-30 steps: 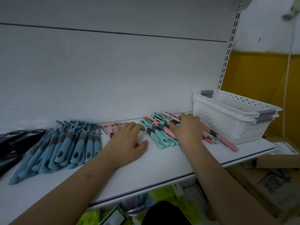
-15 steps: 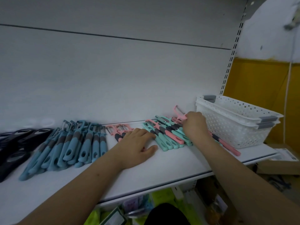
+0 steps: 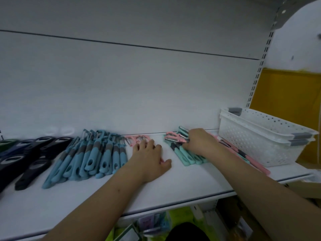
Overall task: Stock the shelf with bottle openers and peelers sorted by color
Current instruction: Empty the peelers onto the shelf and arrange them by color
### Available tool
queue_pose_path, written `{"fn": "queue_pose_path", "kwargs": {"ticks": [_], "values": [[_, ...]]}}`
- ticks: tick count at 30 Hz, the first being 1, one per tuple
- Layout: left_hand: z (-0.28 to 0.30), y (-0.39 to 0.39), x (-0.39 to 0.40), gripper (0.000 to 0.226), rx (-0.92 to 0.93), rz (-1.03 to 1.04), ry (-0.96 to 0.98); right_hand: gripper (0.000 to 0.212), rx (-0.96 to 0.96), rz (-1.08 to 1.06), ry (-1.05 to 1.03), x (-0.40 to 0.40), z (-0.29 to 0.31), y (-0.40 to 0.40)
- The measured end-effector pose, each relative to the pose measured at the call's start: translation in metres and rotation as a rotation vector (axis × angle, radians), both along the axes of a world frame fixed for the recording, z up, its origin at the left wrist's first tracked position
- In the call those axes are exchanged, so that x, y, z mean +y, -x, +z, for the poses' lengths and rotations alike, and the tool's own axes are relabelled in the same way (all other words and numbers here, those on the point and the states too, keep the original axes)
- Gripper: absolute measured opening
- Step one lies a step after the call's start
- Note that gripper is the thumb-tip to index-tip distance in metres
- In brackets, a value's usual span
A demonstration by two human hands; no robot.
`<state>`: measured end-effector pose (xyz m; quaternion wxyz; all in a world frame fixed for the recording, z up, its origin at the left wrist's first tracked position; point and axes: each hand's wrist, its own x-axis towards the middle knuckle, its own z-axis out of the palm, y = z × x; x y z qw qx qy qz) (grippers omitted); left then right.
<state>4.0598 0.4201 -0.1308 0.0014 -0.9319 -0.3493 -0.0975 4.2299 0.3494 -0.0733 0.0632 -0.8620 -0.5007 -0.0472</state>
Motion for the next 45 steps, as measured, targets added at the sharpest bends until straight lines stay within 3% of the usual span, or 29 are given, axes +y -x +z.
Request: {"fn": "queue_pose_path", "kwargs": {"ticks": [3, 8, 12, 15, 19, 22, 27, 33, 36, 38, 40, 42, 45], "values": [[0.006, 0.002, -0.001, 0.074, -0.003, 0.024, 0.092, 0.024, 0.112, -0.027, -0.105, 0.008, 0.006, 0.005], [0.014, 0.009, 0.003, 0.103, -0.006, 0.067, 0.215, 0.044, 0.667, 0.048, -0.143, 0.029, 0.009, 0.027], [0.018, 0.016, 0.005, 0.121, -0.019, 0.029, 0.265, 0.017, 1.051, 0.016, -0.189, 0.049, 0.003, 0.041], [0.014, 0.015, 0.010, 0.119, -0.042, 0.003, 0.241, 0.012, 0.924, 0.002, -0.164, 0.055, 0.004, 0.040], [0.012, 0.014, 0.009, 0.083, -0.058, 0.008, 0.120, 0.013, 0.740, -0.037, -0.115, 0.054, 0.003, 0.035], [0.019, 0.016, 0.007, 0.056, -0.135, 0.070, 0.031, 0.017, 0.704, -0.023, -0.095, 0.052, 0.003, 0.036], [0.023, 0.017, 0.010, 0.024, -0.358, 0.046, 0.080, 0.017, 0.786, -0.040, -0.226, 0.061, -0.011, 0.032], [0.041, 0.021, -0.005, 0.038, -0.542, 0.005, 0.382, 0.035, 0.616, -0.070, -0.176, 0.063, -0.012, 0.031], [0.042, 0.023, -0.003, 0.036, -0.555, 0.036, 0.393, 0.033, 0.555, -0.051, -0.115, 0.065, -0.008, 0.031], [0.034, 0.023, 0.006, 0.034, -0.482, 0.066, 0.235, 0.036, 0.508, -0.023, -0.119, 0.066, -0.005, 0.032], [0.023, 0.022, 0.012, 0.047, -0.325, 0.099, 0.069, 0.035, 0.445, -0.007, -0.111, 0.066, -0.001, 0.035], [0.016, 0.021, 0.012, 0.074, -0.151, 0.079, 0.112, 0.033, 0.418, 0.004, -0.075, 0.066, 0.000, 0.034], [0.018, 0.023, 0.009, 0.085, -0.062, 0.016, 0.182, 0.035, 0.385, 0.014, -0.014, 0.062, 0.000, 0.033]]}}
